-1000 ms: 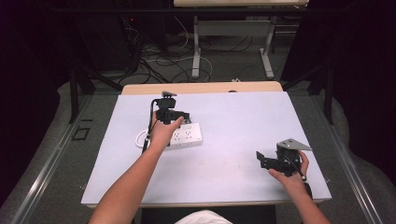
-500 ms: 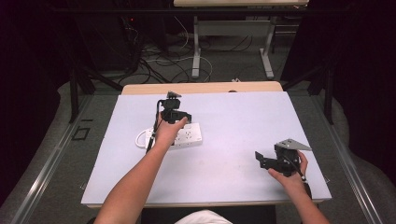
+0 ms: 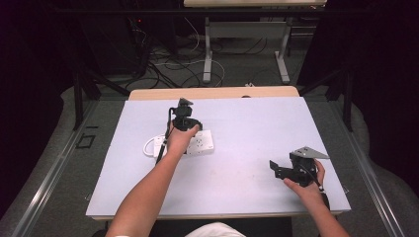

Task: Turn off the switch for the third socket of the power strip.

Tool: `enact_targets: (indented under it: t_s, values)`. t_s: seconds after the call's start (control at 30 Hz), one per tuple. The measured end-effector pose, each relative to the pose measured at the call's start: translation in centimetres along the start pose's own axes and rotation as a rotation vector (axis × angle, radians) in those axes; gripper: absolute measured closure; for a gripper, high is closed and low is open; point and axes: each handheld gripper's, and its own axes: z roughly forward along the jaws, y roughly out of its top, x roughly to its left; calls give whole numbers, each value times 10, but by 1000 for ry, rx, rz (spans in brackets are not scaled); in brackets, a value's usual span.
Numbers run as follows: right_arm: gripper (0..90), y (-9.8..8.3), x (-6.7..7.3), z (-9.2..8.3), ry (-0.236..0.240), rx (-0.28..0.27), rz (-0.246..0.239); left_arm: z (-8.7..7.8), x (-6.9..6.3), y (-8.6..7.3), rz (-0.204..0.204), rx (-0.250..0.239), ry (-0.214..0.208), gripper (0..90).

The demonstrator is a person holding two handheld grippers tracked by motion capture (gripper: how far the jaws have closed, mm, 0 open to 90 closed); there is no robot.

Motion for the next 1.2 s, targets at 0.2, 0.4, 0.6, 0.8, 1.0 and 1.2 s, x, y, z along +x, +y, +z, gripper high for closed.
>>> enact_targets:
  t_s: [0.2,0.4,0.6,0.8,1.0,1.2]
  values:
    - [154,0,0,1,2,8,-9,8,0,-1,-7,14,13,822]
    - [156,0,2,2,14,28,-5,12,1,0,-12,30,22,838]
    - [157,0,3,3,14,30,-17,16,3,0,-16,38,28,850]
    - [157,-1,2,3,5,28,-18,21,4,1,-24,51,26,870]
    - [157,-1,2,3,11,33,-22,25,4,0,-33,57,32,877]
    - [157,-1,3,3,14,30,-16,27,4,0,-26,68,40,884]
